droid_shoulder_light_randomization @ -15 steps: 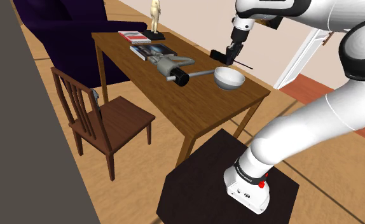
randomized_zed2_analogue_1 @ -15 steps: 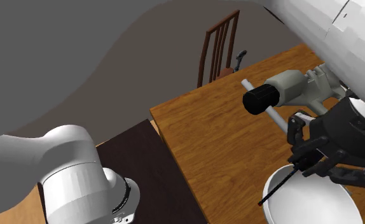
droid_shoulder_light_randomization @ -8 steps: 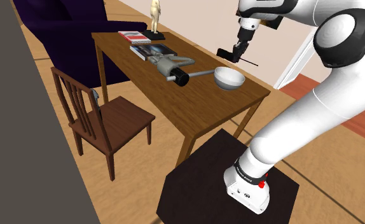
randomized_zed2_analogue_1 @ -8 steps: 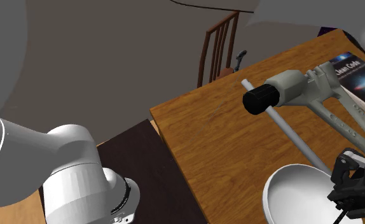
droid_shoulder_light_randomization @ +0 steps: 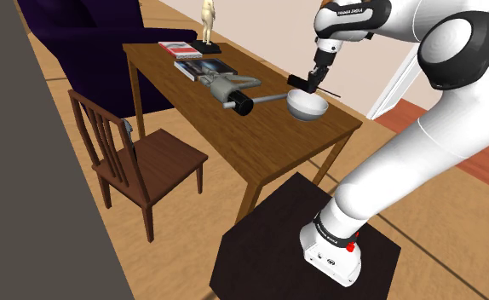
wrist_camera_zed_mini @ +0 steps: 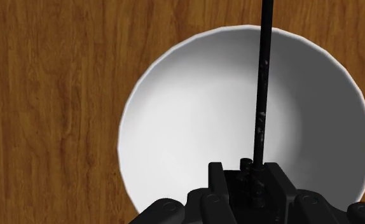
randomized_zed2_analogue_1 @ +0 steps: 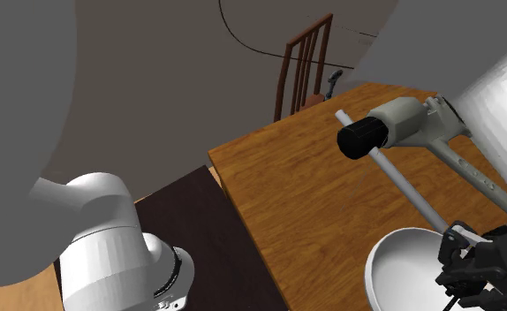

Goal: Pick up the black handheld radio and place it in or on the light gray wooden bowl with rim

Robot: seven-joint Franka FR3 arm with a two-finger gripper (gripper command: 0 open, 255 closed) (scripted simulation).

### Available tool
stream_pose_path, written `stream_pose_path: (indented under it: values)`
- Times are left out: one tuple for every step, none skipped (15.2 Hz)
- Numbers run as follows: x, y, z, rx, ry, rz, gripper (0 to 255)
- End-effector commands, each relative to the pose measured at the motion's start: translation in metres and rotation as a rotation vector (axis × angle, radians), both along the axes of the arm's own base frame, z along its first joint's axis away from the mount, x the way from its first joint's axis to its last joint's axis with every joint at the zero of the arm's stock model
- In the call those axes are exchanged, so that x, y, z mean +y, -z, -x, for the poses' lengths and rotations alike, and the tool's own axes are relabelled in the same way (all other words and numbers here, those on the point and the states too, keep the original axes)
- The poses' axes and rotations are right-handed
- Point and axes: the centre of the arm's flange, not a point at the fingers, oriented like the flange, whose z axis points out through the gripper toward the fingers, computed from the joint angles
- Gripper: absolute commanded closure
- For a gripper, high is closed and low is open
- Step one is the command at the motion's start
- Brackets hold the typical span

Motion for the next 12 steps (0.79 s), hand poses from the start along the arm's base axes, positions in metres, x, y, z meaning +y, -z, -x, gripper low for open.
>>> stream_pose_path:
  values:
    - [0.0, 0.01, 0.0, -0.001, 0.0, 0.0, 255]
    - [0.0, 0.015, 0.0, -0.001, 0.0, 0.0, 255]
    - [0.0, 0.02, 0.0, -0.001, 0.0, 0.0, 255]
    - [0.0, 0.025, 0.0, -0.001, 0.0, 0.0, 255]
    - [0.0, 0.025, 0.0, -0.001, 0.0, 0.0, 255]
    - [0.0, 0.025, 0.0, -0.001, 0.0, 0.0, 255]
    - [0.0, 0.025, 0.0, -0.001, 0.0, 0.0, 255]
    - [0.0, 0.025, 0.0, -0.001, 0.0, 0.0, 255]
    - [0.0, 0.025, 0.0, -0.001, 0.0, 0.0, 255]
    - [0.0, 0.025, 0.0, -0.001, 0.0, 0.0, 255]
    - [0.0, 0.025, 0.0, -0.001, 0.0, 0.0, 255]
    - [0.0, 0.025, 0.0, -0.001, 0.0, 0.0, 255]
